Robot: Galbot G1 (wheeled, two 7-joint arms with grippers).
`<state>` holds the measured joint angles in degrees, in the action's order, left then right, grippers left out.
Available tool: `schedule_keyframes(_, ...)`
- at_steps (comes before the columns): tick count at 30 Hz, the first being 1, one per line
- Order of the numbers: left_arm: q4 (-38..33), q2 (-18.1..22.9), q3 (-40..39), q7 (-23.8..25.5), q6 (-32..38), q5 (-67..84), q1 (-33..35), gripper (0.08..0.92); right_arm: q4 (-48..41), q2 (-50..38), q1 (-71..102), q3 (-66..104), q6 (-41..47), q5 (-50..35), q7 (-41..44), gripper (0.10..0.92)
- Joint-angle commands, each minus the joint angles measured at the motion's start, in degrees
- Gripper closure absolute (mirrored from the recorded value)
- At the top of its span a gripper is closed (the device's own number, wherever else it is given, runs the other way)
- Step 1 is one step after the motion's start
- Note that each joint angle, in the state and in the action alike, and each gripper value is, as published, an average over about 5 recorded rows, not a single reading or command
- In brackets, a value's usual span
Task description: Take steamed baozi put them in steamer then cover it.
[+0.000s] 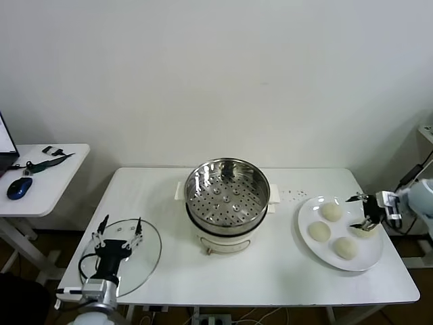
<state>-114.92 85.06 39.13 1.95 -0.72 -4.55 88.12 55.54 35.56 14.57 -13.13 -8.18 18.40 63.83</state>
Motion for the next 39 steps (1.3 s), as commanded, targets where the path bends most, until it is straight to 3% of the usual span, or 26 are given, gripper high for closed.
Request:
schedule_keyframes(1,0.55,-0.68,0.73,-0.08,-0.4,0.33,-0.36,0.177,-14.29,6.43,-14.63,-13.81,-2.25,7.92,5.91,0.203)
schedule_keyframes(18,2.39,-1.79,1.58,-0.15,-0.67,0.45,-1.24,0.177,-25.13,19.71,-12.26,-7.77,-3.54,15.44,0.86,0.203)
schedule_keyframes(39,2.91,-1.75,2.68,-0.1,-0.42,0.42,-0.98,0.177,-27.9,22.48,-11.81,-4.74,-4.06,18.87,1.99,0.203)
